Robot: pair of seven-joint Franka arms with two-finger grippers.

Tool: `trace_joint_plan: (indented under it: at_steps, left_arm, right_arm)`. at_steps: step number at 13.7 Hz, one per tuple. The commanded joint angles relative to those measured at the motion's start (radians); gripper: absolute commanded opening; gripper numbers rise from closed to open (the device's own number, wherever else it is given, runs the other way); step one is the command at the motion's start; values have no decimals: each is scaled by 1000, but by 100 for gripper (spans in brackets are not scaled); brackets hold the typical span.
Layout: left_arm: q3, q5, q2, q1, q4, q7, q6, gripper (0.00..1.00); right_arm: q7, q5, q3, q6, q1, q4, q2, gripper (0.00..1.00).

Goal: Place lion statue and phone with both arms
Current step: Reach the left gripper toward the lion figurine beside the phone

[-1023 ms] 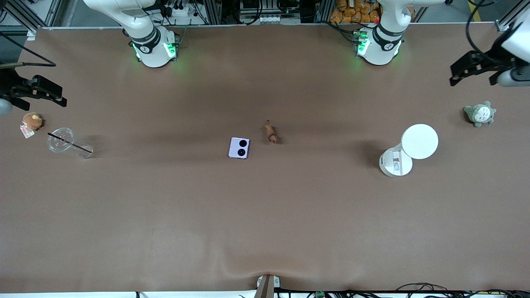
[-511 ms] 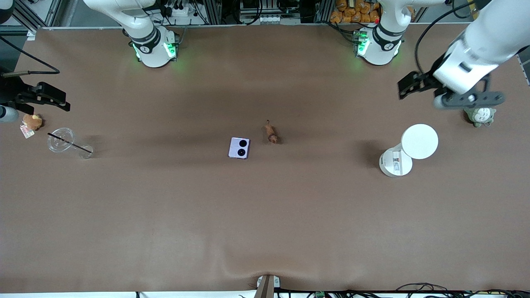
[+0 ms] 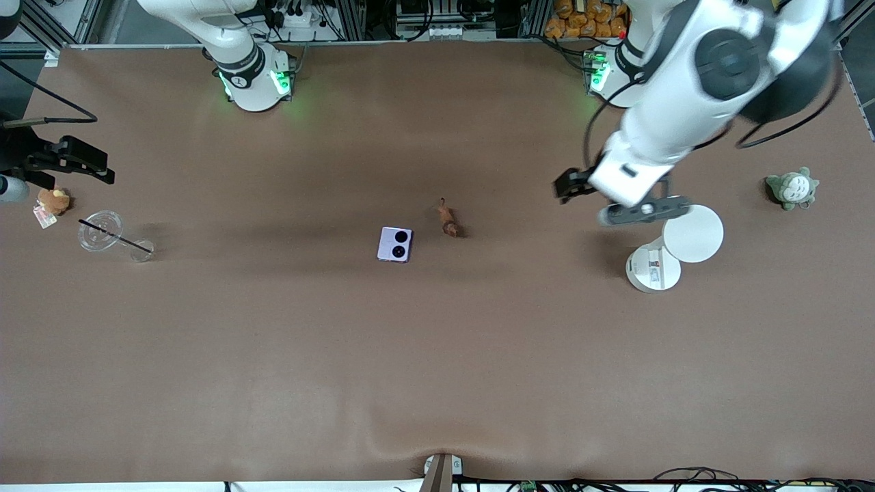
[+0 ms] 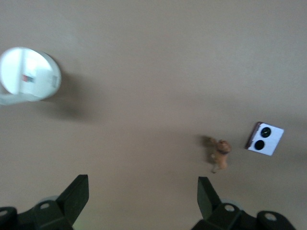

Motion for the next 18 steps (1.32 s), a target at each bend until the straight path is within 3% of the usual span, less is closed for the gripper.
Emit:
trace_joint_plan:
  at_steps: [1, 4, 7, 14, 16, 18]
  left_arm:
    - [-5, 4, 71, -72, 1, -169, 94, 100]
    - [-5, 37, 169, -164, 1, -327, 198, 100]
    - [-5, 169, 284, -267, -1, -575, 336, 100]
    - [-1, 349, 502, -388, -1, -888, 530, 100]
    - [-1, 436, 545, -397, -1, -950, 559, 87]
    - [-1, 456, 562, -396, 1, -952, 559, 58]
  right_arm:
    - [4, -2, 4, 2, -9, 5, 9, 100]
    - [5, -1, 2, 2, -12, 8, 26, 100]
    - [5, -2, 2, 11, -12, 11, 36, 100]
    - [5, -2, 0, 11, -17, 11, 45, 100]
    - [5, -1, 0, 10, -25, 11, 51, 100]
    - [7, -1, 0, 3, -22, 10, 51, 100]
